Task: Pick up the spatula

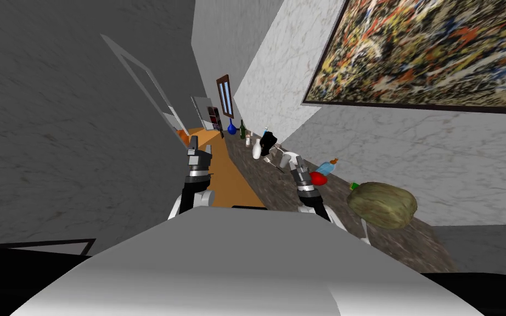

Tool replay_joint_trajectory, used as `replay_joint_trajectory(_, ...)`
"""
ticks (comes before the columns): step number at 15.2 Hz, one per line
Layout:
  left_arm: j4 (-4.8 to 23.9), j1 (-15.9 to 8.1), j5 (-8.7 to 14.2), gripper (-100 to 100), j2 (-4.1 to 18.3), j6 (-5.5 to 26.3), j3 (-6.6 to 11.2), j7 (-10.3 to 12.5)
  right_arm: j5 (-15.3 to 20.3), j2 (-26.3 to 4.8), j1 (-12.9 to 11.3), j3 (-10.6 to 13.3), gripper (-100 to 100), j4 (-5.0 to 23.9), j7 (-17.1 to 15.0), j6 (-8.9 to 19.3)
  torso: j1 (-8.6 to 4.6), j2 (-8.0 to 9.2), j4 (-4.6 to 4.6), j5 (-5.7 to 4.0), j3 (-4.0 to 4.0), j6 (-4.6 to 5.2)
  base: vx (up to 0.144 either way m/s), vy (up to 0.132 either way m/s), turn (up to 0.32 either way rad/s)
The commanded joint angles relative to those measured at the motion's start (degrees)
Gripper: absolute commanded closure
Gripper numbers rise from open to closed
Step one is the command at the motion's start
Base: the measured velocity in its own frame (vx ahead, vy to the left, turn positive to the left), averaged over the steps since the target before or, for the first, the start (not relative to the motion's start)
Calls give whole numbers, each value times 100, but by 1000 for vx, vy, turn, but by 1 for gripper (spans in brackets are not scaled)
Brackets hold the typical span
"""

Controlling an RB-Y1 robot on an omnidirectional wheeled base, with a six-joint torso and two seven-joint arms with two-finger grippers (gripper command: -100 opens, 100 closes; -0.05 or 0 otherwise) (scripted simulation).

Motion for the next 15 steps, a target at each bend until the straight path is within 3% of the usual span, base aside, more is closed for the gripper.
replay_joint_trajectory(1, 0, 0, 0, 0, 0, 0, 0, 0, 22, -286, -14, 21, -100, 94, 2, 28, 0, 0, 0, 0, 0, 0, 69, 49, 69)
replay_joint_trajectory(15, 0, 0, 0, 0, 0, 0, 0, 0, 225, -1979, 11, 280, -100, 686, 49, 196, -1, -1, -1, 0, -1, 1, 61, 37, 58)
